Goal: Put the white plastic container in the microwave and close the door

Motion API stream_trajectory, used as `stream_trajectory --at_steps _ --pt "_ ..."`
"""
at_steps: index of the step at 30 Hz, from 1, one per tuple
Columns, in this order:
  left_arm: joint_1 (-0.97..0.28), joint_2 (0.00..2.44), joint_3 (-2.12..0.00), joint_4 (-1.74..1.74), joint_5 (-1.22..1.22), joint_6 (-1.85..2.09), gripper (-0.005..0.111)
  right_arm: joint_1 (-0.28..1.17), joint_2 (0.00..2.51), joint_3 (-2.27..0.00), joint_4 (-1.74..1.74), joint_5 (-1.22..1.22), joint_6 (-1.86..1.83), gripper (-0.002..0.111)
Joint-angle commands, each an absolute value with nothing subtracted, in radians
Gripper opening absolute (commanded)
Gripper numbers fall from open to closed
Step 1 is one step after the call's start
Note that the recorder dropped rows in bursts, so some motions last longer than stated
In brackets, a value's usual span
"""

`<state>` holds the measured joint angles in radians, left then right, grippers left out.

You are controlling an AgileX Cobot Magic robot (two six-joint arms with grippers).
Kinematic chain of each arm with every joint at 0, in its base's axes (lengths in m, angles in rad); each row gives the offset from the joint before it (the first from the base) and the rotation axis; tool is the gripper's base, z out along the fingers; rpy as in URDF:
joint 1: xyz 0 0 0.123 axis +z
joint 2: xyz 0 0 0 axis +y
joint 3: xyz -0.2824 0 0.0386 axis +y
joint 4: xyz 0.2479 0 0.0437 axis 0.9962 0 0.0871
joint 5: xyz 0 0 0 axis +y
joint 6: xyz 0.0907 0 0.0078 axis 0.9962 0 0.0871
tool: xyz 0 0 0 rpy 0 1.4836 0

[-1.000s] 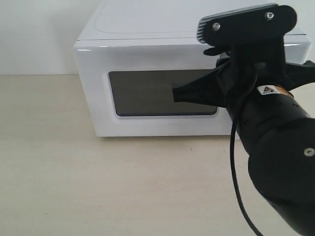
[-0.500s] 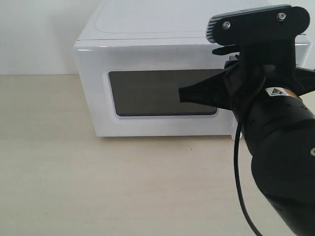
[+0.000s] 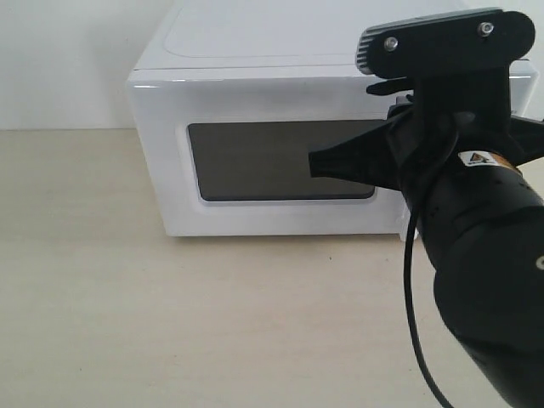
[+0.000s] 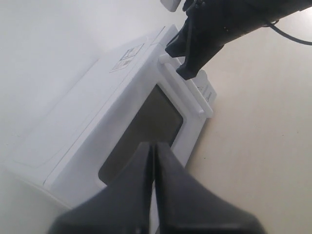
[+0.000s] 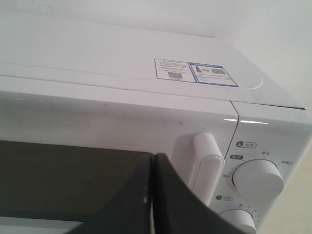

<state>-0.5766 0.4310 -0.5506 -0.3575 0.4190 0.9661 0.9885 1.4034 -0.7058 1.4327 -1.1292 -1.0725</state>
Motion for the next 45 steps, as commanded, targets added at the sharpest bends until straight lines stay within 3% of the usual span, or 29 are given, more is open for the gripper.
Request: stream_trajectory --at_steps 1,16,20,27,32,45 --pt "-0.581 0.428 -0.546 -0.369 0.415 0.956 0.004 0.993 1.395 -0.711 1.435 -1.132 -1.079 0.0" --pt "-0.52 0.292 -0.546 -0.393 0.409 0.925 0.004 0.993 1.395 -0.711 1.435 -1.132 -1.079 0.0" --pt "-0.452 0.189 -0.546 -0.419 0.51 0.737 0.004 0.993 1.395 -0.711 1.435 -1.132 -1.079 0.0" --pt "-0.376 0.056 -0.546 -0.314 0.584 0.0 0.004 0.993 1.395 -0.711 1.435 -1.132 -1.079 0.0" --pt "-0.351 0.006 -0.534 -0.318 0.643 -0.229 0.004 0.993 1.395 -0.711 1.435 -1.132 -1.079 0.0" --pt "-0.182 0.0 -0.298 -0.318 0.466 -0.144 0.004 0.993 1.395 -0.711 1.433 -1.132 -1.079 0.0"
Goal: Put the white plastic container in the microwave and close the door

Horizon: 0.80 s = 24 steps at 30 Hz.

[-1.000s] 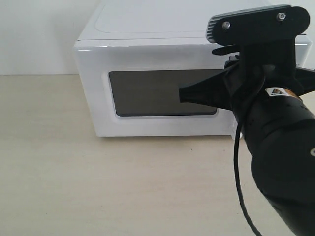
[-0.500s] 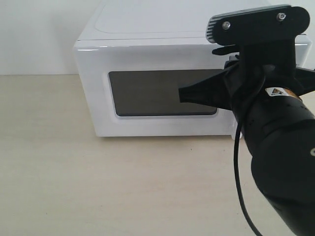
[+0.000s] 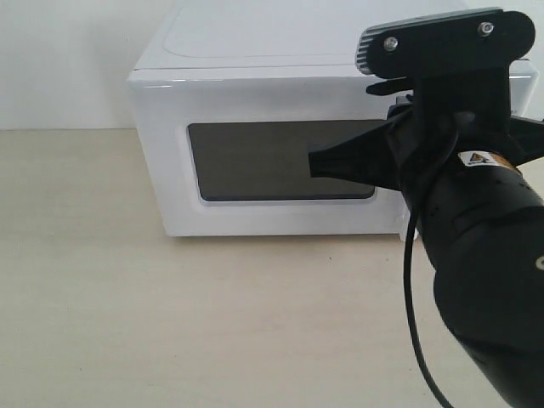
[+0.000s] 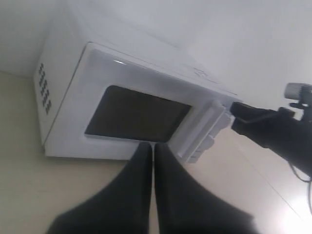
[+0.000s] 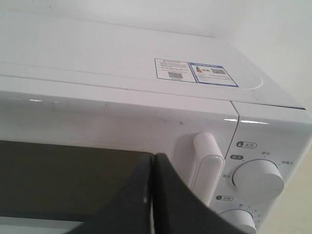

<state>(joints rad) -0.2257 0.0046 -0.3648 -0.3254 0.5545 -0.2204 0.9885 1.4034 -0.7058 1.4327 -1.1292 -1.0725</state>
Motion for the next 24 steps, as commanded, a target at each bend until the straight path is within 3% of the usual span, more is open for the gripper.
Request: stream_trajectory --at_steps 1,15,24 --pt "-0.174 0.0 -0.28 -0.318 0.446 -0.101 0.004 0.993 1.395 -0.711 1.433 -1.132 -1.079 0.0" --pt "-0.123 0.0 0.0 -0.316 0.054 0.093 0.004 0.993 1.395 -0.711 1.433 -1.132 -1.079 0.0" --pt "-0.123 0.0 0.0 -0.289 0.132 0.343 0.004 0.993 1.395 -0.711 1.433 -1.132 -1.079 0.0"
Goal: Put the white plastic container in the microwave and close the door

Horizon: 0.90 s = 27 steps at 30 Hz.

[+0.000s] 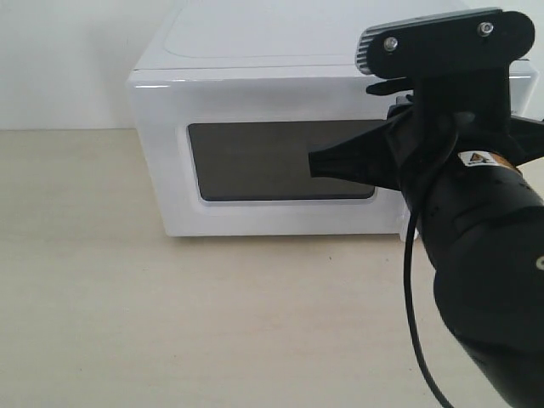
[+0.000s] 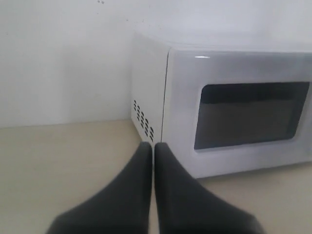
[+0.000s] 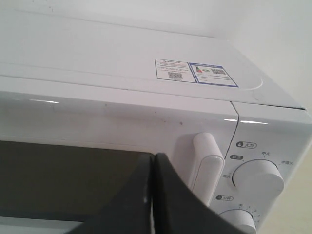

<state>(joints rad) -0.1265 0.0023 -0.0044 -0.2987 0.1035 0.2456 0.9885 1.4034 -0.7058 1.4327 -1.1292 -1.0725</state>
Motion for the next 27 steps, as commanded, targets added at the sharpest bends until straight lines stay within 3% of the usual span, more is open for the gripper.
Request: stream_trajectory --at_steps 1,12,20,27 --pt "-0.123 0.0 0.0 -0.289 0.141 0.35 0.004 0.993 1.395 -0.711 1.433 -1.132 -1.079 0.0" --pt "-0.123 0.0 0.0 -0.298 0.315 0.264 0.004 0.993 1.395 -0.711 1.433 -1.132 -1.079 0.0" --pt "-0.123 0.0 0.0 -0.321 0.314 0.194 0.004 0.993 1.395 -0.711 1.433 -1.132 -1.079 0.0" --pt "-0.123 0.0 0.0 -0.112 0.318 0.043 0.004 0.993 1.395 -0.711 1.433 -1.132 -1.079 0.0"
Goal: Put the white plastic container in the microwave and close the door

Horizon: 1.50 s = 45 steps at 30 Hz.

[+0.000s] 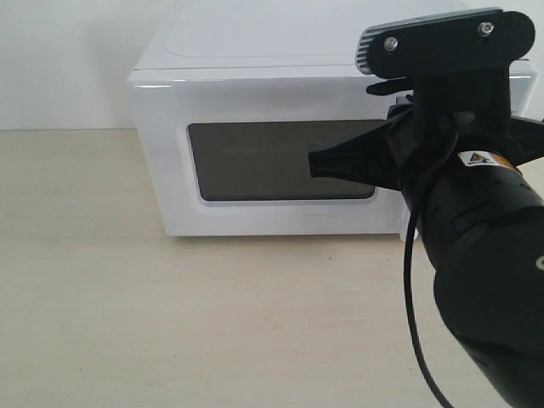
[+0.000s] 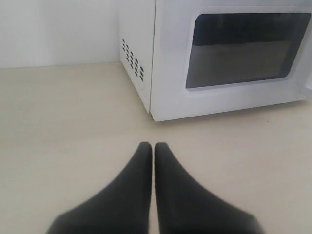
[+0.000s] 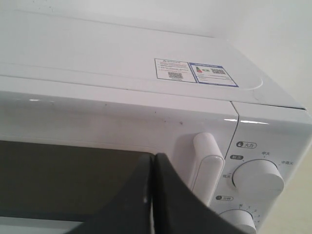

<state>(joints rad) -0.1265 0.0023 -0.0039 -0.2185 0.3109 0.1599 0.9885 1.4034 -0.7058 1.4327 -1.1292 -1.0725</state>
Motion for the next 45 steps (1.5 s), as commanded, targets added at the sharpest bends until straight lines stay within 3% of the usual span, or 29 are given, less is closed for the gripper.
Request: stream_trajectory --at_steps 1,41,45 --pt "-0.123 0.0 0.0 -0.096 0.318 0.027 0.004 0.993 1.395 -0.711 1.433 -1.132 -1.079 0.0" --pt "-0.123 0.0 0.0 -0.089 0.313 0.03 0.004 0.993 1.402 -0.711 1.431 -1.221 -1.167 0.0" --pt "-0.123 0.0 0.0 -0.089 0.313 0.03 0.004 0.993 1.395 -0.711 1.559 -1.221 -1.148 0.0"
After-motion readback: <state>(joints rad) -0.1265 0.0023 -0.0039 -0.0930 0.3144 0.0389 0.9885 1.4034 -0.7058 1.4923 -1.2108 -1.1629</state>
